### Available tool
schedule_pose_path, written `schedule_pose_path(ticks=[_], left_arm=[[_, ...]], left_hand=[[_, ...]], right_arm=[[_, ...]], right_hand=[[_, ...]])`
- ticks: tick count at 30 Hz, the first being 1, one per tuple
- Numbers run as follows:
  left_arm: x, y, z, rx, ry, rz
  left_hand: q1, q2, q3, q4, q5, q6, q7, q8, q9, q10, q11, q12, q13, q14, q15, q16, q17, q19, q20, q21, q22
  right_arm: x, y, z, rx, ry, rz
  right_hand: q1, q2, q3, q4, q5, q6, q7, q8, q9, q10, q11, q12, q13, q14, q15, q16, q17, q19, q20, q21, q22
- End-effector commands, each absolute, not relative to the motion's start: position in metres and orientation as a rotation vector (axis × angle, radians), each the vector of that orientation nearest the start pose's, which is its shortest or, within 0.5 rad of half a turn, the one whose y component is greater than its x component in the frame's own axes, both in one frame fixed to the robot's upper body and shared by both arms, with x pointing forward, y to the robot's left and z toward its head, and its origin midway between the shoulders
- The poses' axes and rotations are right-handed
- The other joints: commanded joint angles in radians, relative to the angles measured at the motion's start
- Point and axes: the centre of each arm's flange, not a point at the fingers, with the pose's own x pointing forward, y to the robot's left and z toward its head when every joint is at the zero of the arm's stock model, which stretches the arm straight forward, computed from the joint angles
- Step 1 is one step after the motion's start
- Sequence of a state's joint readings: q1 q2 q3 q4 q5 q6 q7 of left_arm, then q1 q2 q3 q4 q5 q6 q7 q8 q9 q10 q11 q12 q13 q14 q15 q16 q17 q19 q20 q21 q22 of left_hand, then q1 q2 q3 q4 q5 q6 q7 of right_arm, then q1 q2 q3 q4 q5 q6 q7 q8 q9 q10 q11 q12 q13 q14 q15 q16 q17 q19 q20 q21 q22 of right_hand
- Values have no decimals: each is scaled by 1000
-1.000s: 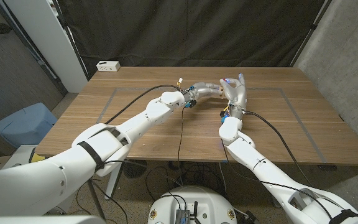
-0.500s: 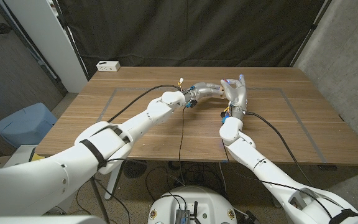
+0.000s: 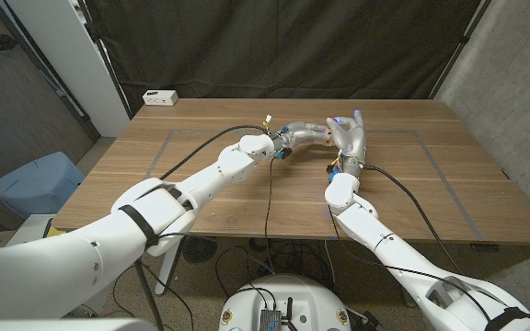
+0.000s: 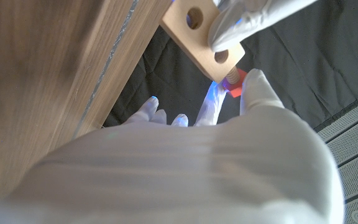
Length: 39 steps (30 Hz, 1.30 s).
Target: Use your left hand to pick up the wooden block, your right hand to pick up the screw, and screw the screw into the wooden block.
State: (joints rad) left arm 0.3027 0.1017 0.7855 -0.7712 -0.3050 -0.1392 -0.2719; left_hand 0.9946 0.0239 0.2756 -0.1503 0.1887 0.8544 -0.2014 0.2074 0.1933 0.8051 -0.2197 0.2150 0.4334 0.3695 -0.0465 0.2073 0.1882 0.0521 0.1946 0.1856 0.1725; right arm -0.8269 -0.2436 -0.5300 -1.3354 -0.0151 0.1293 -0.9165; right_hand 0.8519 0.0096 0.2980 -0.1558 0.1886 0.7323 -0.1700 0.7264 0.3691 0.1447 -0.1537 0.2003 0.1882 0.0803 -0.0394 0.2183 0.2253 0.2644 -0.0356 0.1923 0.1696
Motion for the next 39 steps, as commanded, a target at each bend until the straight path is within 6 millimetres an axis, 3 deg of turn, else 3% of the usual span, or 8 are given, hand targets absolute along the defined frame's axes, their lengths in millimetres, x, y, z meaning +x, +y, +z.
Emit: schedule_pose_path(ticks=[1, 39], left_arm=[[709, 22, 34, 468, -424, -665], [710, 23, 33, 467, -419, -668]], left_hand=[[0, 7, 2, 2, 4, 9, 2, 4, 4, 3, 0, -3, 4, 7, -28, 3, 3, -2, 2, 7, 2], [0, 7, 1, 2, 4, 9, 3, 4, 4, 4, 0, -3, 5, 8, -28, 3, 2, -1, 2, 7, 2]], right_arm=[[631, -180, -42, -157, -704, -493], [629, -181, -48, -144, -699, -503]], right_hand=[[0, 8, -1, 5, 0, 7, 1, 6, 2, 5, -4, 7, 5, 11, -9, 0, 3, -5, 0, 1, 3], [-3, 7, -4, 5, 2, 15, 0, 12, -3, 15, -10, 8, 5, 18, -11, 1, 4, -4, 0, 2, 3]])
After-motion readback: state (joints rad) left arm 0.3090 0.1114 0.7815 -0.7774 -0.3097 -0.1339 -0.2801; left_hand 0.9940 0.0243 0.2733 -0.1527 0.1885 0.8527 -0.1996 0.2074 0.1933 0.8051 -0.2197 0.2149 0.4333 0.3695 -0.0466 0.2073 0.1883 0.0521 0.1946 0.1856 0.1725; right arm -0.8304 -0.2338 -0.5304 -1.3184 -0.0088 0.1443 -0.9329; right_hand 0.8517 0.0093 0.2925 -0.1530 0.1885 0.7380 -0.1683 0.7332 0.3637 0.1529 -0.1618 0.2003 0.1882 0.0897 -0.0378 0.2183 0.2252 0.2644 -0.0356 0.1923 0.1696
